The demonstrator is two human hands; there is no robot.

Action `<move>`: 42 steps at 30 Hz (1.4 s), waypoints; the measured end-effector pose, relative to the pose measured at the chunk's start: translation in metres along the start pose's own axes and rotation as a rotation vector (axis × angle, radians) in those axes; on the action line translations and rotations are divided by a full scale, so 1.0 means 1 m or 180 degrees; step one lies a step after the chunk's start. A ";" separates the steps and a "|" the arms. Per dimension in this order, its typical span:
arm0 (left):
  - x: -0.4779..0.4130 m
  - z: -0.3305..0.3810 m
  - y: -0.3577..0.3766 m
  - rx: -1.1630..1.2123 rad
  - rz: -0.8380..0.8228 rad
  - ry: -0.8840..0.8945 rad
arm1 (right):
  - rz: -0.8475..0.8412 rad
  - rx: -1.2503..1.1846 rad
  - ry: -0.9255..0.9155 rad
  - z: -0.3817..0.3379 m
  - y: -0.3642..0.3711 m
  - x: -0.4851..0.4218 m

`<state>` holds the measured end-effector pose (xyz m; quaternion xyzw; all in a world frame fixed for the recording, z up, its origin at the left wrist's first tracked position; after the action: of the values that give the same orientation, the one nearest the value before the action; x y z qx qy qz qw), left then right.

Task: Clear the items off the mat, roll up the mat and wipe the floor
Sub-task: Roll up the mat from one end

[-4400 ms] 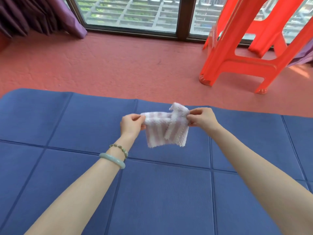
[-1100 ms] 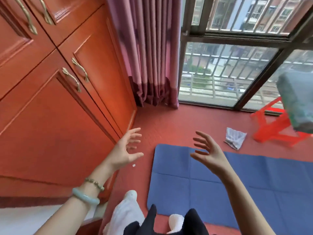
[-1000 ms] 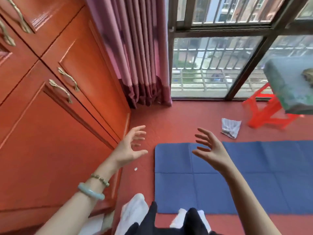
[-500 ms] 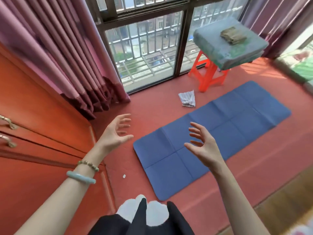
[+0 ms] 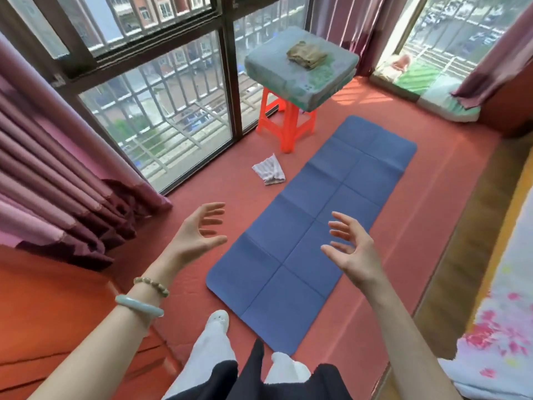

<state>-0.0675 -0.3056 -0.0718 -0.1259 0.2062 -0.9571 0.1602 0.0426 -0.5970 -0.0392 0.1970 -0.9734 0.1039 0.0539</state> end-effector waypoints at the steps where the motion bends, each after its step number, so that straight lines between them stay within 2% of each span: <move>1: -0.014 0.000 -0.007 -0.0029 -0.0104 0.0056 | 0.0167 -0.0063 -0.0008 -0.001 0.003 -0.002; 9: -0.074 -0.002 -0.029 -0.0132 -0.0763 0.0288 | 0.0824 -0.0324 0.0075 -0.008 0.035 -0.003; 17: -0.093 -0.050 0.009 -0.0229 -0.1070 0.0355 | 0.0859 -0.0293 0.0162 0.036 0.041 -0.017; 25: -0.131 -0.156 0.035 -0.0306 -0.1127 0.0247 | 0.0973 -0.0083 0.0324 0.133 0.065 -0.050; 29: -0.155 -0.201 0.060 -0.0339 -0.1191 0.0301 | 0.0963 0.0039 0.0220 0.170 0.079 -0.072; 35: -0.196 -0.296 0.155 -0.0424 -0.1407 0.0619 | 0.0927 0.0124 0.0032 0.279 0.120 -0.116; 42: -0.204 -0.469 0.278 -0.0994 -0.1897 0.0688 | 0.0776 0.0161 0.0113 0.443 0.186 -0.154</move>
<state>0.0460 -0.3060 -0.6430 -0.1015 0.3200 -0.9265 -0.1701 0.0821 -0.4708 -0.5260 0.0766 -0.9861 0.1377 0.0531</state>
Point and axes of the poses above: each hand's wrist, its own x-axis away from the middle knuckle, its own y-axis out of the palm, z = x × y, the point moved 9 cm from there along -x, towards the middle knuckle, and after that the axes turned 7 degrees about -x, right-handed, at the moved point
